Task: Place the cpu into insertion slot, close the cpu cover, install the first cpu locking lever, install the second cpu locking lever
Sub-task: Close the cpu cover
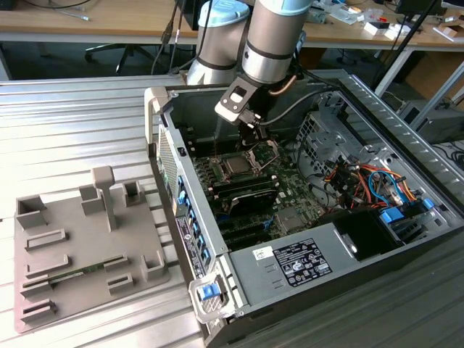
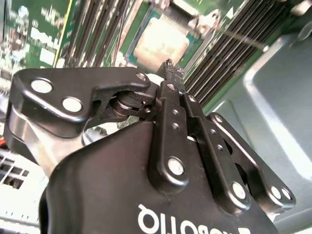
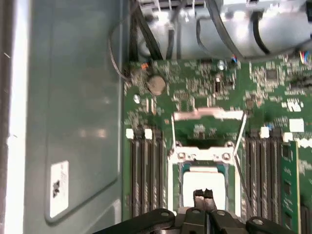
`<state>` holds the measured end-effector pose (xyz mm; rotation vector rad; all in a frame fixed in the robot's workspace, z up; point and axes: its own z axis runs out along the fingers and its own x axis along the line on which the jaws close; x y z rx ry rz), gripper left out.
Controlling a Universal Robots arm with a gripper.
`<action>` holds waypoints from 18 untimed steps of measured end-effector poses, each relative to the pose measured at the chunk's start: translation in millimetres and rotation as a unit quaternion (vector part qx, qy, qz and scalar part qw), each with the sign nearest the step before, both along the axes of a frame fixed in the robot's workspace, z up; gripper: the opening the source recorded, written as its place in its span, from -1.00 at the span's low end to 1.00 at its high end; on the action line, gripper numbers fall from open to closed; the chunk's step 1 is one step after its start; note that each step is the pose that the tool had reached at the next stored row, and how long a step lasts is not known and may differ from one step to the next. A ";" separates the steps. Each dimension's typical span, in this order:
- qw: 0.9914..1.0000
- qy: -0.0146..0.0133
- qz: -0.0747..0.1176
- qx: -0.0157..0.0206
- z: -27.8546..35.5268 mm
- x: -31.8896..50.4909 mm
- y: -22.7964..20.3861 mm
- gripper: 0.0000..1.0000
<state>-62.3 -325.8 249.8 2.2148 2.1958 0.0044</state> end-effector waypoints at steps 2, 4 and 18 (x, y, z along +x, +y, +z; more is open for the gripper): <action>1.000 0.015 0.000 -0.001 -0.2 0.2 0.0 -0.79; 1.000 0.015 0.000 -0.001 -0.2 0.1 0.0 -0.79; 1.000 0.024 0.000 -0.001 4.2 40.9 -4.8 -0.79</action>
